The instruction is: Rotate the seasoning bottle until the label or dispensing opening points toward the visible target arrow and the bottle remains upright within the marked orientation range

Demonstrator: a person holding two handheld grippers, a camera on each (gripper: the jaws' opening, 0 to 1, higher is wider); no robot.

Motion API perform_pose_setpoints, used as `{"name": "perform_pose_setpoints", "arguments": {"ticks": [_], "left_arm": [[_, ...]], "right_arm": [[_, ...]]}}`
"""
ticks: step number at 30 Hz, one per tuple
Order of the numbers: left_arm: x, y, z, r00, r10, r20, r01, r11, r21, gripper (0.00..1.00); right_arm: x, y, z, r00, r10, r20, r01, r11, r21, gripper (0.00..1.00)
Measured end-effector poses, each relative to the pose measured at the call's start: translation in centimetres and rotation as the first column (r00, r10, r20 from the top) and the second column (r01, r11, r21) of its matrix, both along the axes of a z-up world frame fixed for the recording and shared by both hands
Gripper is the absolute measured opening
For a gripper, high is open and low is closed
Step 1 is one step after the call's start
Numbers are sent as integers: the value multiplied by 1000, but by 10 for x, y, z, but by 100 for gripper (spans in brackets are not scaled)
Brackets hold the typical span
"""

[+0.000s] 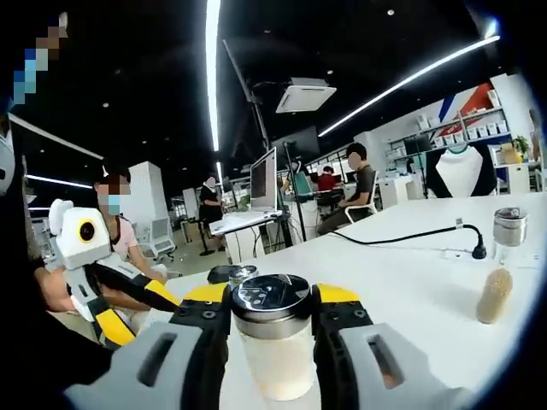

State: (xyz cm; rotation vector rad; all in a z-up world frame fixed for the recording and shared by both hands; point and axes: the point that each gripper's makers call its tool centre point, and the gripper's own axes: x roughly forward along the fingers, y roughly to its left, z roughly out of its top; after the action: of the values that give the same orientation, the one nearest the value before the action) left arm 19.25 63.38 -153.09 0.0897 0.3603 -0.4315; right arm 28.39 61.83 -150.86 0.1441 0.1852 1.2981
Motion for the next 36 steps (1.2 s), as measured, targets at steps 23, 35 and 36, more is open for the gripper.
{"name": "perform_pose_setpoints", "arguments": {"ticks": [23,35,36], "left_arm": [[1,-14,15,999,-21,33,21,1000,-19,38],[-3,-27,21,997,-30,68,31,999,-15,44],[-3,-27,21,997,-30,70,31,999,-14,44]], "right_arm": [[-23,-13,6,998,20,62,-15,997,-71,48],[-32,-83,-5,941,-302,149,323,936,-141,46],[-32,-89,-8,933,-328,149,349,926,-147,46]]}}
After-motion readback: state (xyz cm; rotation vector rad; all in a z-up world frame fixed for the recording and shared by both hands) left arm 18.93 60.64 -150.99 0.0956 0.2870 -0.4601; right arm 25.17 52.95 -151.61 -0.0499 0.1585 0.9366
